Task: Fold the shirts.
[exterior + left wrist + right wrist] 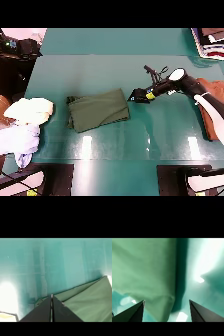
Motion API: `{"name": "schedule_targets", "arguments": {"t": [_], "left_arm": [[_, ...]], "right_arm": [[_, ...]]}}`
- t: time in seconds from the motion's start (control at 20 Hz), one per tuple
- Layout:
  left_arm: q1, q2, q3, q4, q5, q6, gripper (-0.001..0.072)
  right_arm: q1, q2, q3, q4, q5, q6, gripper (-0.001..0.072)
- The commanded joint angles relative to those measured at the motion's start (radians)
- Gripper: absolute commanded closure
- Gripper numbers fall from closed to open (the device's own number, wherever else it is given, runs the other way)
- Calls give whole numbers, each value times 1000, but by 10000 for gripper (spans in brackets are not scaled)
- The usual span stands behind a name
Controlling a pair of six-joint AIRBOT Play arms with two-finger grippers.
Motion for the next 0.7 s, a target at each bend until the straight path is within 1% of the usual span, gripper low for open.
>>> {"name": "schedule_targets", "arguments": {"t": [0.0, 0.15, 0.25, 0.3, 0.45, 0.55, 0.65], "left_arm": [[-2, 1, 0, -5, 6, 0, 679], [-2, 1, 0, -10, 3, 0, 680], [-2, 1, 0, -11, 0, 0, 679], [-2, 1, 0, -11, -7, 0, 679], [-2, 1, 0, -12, -32, 0, 680], [-2, 1, 0, -40, -32, 0, 681], [-31, 1, 0, -53, -23, 0, 681]], "right_arm": [[16, -103, 16, 91, -19, 5, 85], [103, -222, 134, 111, 3, 5, 86], [150, -290, 204, 150, 33, 5, 105], [171, -316, 237, 153, 50, 5, 212], [201, -335, 291, 134, 45, 5, 649], [188, -333, 336, 134, 46, 5, 688], [150, -303, 368, 132, 38, 5, 688]]}}
